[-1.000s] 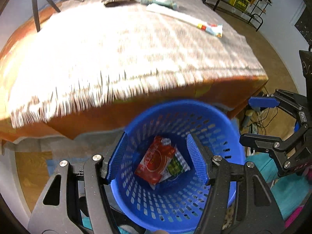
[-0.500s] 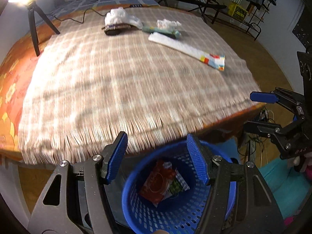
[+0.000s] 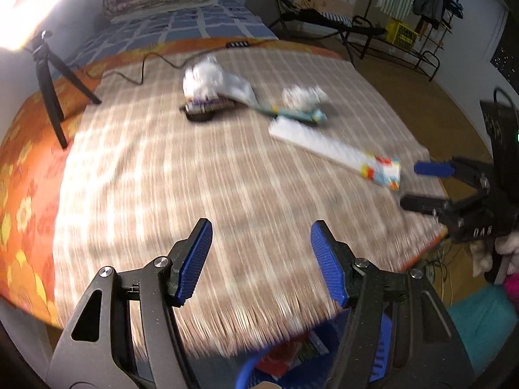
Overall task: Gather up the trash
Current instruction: 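Move both tools back over the bed toward the white plastic bag, then grasp the white plastic bag with the left tool while the right tool grasps the white strip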
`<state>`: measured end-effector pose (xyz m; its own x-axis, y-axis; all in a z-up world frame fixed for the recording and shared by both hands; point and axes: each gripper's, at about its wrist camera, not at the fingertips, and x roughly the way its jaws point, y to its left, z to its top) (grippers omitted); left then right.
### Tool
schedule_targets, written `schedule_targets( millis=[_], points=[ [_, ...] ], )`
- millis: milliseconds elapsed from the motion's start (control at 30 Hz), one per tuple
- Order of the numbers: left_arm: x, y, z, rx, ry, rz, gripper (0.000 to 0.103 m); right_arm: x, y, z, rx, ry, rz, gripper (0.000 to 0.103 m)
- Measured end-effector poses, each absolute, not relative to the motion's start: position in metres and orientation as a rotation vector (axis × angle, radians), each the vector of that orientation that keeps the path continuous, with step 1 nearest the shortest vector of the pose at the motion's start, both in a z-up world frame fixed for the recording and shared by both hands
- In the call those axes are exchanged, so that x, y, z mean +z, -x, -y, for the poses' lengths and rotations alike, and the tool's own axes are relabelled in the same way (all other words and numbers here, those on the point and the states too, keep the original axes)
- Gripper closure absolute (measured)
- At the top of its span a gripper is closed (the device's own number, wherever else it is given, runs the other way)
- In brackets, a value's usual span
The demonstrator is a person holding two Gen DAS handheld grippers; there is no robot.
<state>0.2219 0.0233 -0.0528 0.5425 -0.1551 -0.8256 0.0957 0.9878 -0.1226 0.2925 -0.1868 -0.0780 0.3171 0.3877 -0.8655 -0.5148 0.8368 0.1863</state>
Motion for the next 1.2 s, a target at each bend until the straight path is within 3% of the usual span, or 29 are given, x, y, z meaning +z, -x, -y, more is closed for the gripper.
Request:
schedule_targets(
  millis=[167, 733, 1133, 1200],
  points=[
    [-0.044, -0.272, -0.040, -0.108, 0.104, -0.959, 0.029, -0.092, -0.317, 0.179, 0.610, 0.134, -1.130, 0.019],
    [-0.067, -0.414, -0.080, -0.001, 0.155, -1.002, 0.029, -0.123, -0.358, 0.153, 0.641, 0.192, -1.211, 0.019],
    [-0.091, -0.445, -0.078, 0.019, 0.150, -1.026, 0.029, -0.133, -0.365, 0.137, 0.662, 0.243, -1.208, 0.019],
    [-0.092, -0.446, -0.078, 0.024, 0.145, -1.022, 0.034, -0.134, -0.365, 0.135, 0.660, 0.261, -1.202, 0.020]
  ],
)
